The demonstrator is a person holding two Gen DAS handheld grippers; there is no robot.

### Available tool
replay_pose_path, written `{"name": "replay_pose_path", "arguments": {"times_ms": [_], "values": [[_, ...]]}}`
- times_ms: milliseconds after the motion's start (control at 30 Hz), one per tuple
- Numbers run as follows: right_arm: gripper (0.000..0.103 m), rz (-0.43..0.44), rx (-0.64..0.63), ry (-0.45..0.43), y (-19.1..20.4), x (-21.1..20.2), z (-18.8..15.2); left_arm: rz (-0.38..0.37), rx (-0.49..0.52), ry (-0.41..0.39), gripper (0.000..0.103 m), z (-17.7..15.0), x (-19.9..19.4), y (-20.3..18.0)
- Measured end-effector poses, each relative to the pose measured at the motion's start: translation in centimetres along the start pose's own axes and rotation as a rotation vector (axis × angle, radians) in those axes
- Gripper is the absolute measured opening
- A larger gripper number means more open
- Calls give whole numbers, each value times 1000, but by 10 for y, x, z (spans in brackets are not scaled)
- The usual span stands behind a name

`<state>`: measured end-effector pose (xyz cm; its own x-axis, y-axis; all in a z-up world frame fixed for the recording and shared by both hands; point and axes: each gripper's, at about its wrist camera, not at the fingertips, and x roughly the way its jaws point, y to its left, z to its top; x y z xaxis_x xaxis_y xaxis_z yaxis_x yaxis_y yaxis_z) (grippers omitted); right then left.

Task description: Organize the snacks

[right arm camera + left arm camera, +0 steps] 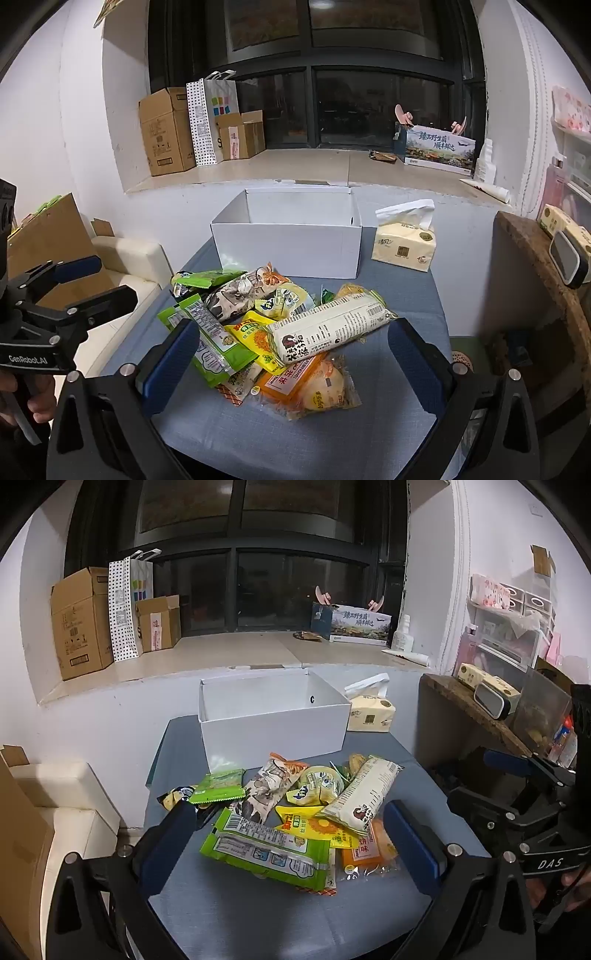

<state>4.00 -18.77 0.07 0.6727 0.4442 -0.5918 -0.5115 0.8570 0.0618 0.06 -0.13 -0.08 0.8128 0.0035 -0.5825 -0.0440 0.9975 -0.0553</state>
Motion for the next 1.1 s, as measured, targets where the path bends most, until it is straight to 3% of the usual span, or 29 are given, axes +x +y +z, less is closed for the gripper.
{"name": "replay_pose_path", "arguments": {"times_ms": [1100], "values": [[103, 4, 20, 5, -5, -4, 0, -18, -16, 9, 103, -2, -1, 2]]}}
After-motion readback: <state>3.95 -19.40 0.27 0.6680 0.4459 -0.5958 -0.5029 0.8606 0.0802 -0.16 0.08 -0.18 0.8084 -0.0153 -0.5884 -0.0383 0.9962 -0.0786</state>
